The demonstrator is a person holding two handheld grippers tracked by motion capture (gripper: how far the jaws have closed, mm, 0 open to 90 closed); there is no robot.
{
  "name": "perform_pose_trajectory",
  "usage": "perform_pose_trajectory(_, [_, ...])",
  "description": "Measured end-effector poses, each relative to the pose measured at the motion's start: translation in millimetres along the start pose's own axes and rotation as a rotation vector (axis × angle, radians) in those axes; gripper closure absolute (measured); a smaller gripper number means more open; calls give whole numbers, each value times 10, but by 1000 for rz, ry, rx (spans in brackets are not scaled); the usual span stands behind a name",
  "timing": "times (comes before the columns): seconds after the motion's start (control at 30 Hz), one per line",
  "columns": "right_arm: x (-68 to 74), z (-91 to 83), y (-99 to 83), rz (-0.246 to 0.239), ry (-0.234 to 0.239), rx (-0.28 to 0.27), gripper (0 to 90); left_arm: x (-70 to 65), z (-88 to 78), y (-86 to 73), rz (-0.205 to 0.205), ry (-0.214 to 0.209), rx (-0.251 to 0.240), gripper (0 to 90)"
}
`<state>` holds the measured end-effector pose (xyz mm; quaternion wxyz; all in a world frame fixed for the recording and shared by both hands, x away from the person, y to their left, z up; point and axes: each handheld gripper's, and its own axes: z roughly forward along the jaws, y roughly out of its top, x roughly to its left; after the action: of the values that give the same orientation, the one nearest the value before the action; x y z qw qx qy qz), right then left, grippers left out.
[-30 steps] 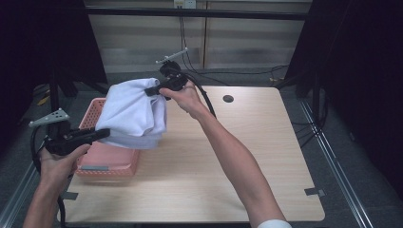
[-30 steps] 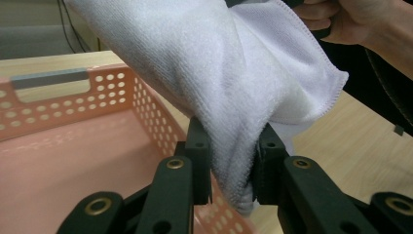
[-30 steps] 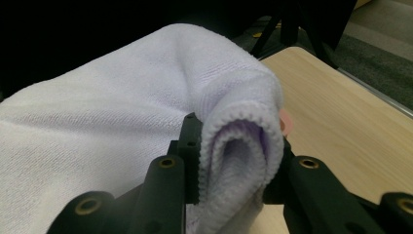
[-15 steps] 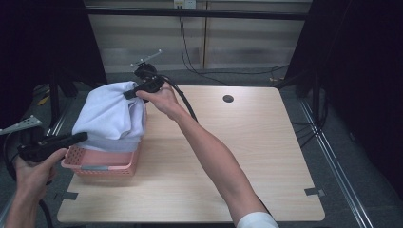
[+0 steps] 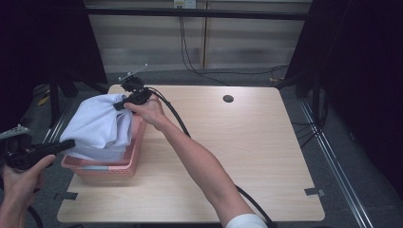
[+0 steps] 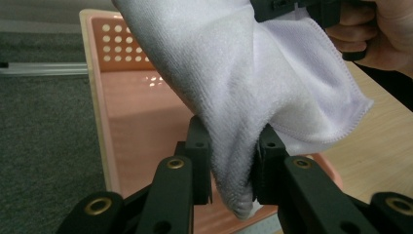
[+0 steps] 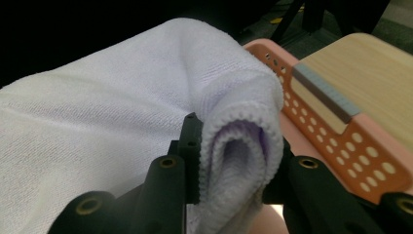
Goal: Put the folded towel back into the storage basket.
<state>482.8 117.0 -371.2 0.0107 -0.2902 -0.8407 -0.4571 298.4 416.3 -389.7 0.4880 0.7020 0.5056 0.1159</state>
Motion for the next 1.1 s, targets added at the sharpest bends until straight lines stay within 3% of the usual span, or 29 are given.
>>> perform_pose_trajectory(0.13, [-13, 133, -119, -3, -2, 21, 699, 71, 62, -114, -19, 9, 27, 739])
perform_pose_trajectory(0.27, [-97, 221, -265, 26, 1, 31, 698, 76, 157, -163, -22, 19, 55, 739])
perform_pose_trajectory(0.37, [-135, 263, -326, 34, -7, 48, 697, 66, 228, -168, 9, 36, 96, 738])
perform_pose_trajectory(0.6, [-229, 338, -428, 64, -15, 42, 694, 96, 344, -175, 15, 71, 141, 736])
perform_pose_trajectory(0.93, [-277, 512, -512, 60, -53, 65, 660, 187, 531, -269, -32, 94, 194, 723])
perform_pose_trajectory(1.03, [-311, 528, -524, 53, -76, 62, 548, 147, 556, -249, -16, 117, 201, 641])
perform_pose_trajectory(1.1, [-337, 514, -518, 55, -95, 49, 501, 110, 548, -229, 1, 128, 208, 506])
